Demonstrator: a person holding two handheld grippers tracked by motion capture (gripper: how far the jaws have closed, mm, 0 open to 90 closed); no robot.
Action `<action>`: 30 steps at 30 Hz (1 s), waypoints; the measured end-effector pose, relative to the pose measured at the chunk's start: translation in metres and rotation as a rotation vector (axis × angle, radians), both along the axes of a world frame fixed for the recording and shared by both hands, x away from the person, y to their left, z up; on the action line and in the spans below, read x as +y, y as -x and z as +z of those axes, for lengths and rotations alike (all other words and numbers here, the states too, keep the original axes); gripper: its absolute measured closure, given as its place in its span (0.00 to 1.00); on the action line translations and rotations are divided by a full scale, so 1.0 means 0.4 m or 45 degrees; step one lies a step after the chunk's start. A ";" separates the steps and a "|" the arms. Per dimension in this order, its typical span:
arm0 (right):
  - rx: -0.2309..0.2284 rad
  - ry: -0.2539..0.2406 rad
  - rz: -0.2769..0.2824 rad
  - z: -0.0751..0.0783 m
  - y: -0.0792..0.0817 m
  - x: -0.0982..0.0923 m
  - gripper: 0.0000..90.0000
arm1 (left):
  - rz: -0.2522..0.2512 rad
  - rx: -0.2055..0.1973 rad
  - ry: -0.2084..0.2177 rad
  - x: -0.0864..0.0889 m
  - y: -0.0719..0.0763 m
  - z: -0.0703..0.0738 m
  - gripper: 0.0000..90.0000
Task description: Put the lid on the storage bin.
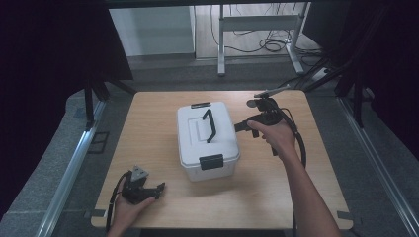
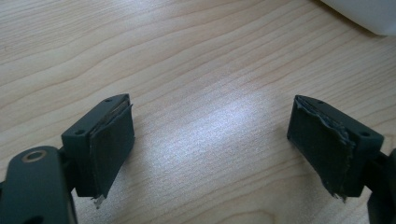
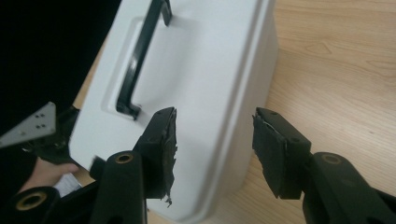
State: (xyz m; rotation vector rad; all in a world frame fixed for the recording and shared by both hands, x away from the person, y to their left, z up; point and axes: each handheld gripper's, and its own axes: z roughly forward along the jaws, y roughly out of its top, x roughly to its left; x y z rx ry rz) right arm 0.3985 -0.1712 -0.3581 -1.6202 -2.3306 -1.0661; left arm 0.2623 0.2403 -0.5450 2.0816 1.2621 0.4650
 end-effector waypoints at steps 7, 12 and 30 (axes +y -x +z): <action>-0.007 -0.037 0.018 -0.034 0.028 -0.037 0.56 | 0.001 -0.001 0.001 0.000 0.000 0.000 0.16; -0.002 -0.072 0.018 -0.062 0.045 -0.067 0.55 | 0.001 -0.001 0.001 0.000 0.001 0.000 0.16; 0.045 -0.120 -0.002 -0.213 0.137 -0.152 0.53 | 0.005 0.002 0.002 -0.001 0.002 0.000 0.17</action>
